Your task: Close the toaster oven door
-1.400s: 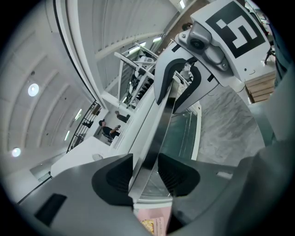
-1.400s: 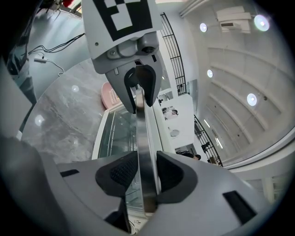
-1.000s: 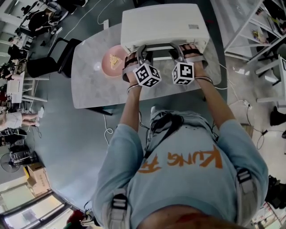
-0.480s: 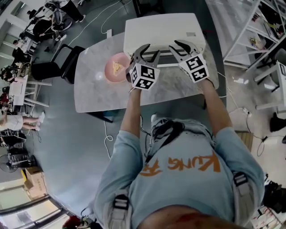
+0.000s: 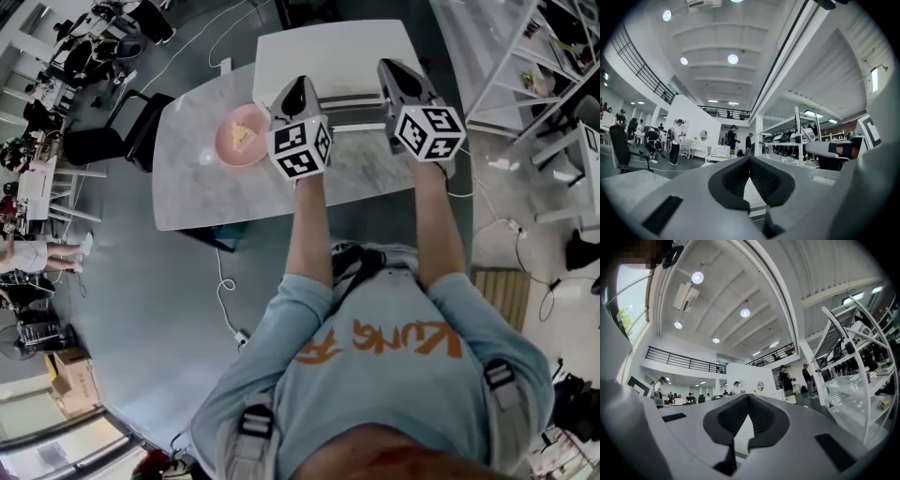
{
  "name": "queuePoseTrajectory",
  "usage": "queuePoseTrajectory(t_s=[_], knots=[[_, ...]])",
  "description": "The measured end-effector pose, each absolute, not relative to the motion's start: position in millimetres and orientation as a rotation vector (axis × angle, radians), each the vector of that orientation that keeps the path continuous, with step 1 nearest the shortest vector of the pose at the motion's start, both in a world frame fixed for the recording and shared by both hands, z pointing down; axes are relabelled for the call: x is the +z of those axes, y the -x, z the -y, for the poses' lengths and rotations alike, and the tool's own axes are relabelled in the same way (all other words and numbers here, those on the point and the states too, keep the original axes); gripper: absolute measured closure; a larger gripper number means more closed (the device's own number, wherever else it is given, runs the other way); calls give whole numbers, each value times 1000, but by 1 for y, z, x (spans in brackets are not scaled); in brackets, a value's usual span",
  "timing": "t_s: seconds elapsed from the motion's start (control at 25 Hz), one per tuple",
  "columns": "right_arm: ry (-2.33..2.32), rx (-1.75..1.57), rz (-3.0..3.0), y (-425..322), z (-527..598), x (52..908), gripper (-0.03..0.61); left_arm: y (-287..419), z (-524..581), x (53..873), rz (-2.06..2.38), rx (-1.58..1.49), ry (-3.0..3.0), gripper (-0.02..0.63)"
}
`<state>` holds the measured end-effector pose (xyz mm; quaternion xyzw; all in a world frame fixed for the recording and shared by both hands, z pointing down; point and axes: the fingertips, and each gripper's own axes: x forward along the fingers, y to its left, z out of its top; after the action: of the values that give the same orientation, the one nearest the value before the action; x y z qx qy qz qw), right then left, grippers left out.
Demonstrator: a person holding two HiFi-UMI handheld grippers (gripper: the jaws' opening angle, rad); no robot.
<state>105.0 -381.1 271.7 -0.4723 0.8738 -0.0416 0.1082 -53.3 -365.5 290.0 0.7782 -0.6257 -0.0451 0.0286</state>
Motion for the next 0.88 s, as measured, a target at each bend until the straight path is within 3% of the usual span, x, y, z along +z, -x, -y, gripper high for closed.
queuePoseTrajectory(t_s=[0.88], knots=[[1577, -31, -2652, -123, 376, 288, 581, 61, 349, 296, 2031, -102, -2365, 612]])
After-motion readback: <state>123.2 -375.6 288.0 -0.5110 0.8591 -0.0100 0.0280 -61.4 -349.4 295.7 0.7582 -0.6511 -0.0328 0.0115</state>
